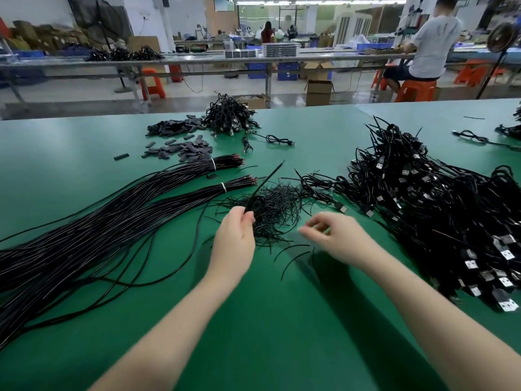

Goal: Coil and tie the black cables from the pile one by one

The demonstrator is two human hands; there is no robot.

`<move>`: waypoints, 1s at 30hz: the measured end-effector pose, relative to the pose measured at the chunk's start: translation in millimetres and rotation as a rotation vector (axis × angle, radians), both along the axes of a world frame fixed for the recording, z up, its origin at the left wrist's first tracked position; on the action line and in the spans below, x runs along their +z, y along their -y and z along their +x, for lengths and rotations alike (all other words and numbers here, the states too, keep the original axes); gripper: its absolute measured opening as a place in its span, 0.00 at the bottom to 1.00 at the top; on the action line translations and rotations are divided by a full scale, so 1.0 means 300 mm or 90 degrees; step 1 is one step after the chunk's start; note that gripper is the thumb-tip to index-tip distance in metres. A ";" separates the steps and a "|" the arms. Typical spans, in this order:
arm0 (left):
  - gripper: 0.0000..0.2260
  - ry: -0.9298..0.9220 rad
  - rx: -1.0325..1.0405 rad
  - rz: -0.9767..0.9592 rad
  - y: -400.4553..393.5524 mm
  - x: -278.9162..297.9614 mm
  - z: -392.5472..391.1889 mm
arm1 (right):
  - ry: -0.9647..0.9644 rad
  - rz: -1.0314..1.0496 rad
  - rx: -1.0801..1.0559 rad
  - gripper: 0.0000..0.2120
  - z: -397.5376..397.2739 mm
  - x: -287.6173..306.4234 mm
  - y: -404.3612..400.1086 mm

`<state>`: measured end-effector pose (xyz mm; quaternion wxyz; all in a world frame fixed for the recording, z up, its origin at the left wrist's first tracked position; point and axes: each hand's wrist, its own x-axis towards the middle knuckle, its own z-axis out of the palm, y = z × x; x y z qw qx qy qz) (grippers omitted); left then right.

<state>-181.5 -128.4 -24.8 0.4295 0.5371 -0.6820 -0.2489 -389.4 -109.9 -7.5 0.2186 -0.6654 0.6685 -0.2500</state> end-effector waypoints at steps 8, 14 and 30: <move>0.10 -0.028 0.009 -0.020 0.010 -0.090 -0.040 | -0.112 0.056 0.009 0.10 0.051 -0.063 0.053; 0.10 0.012 -0.012 -0.018 0.013 -0.099 -0.048 | -0.167 -0.041 0.072 0.05 0.073 -0.024 0.037; 0.09 0.226 -0.118 -0.029 -0.036 -0.066 -0.074 | 0.036 -0.255 0.059 0.06 0.143 0.072 -0.027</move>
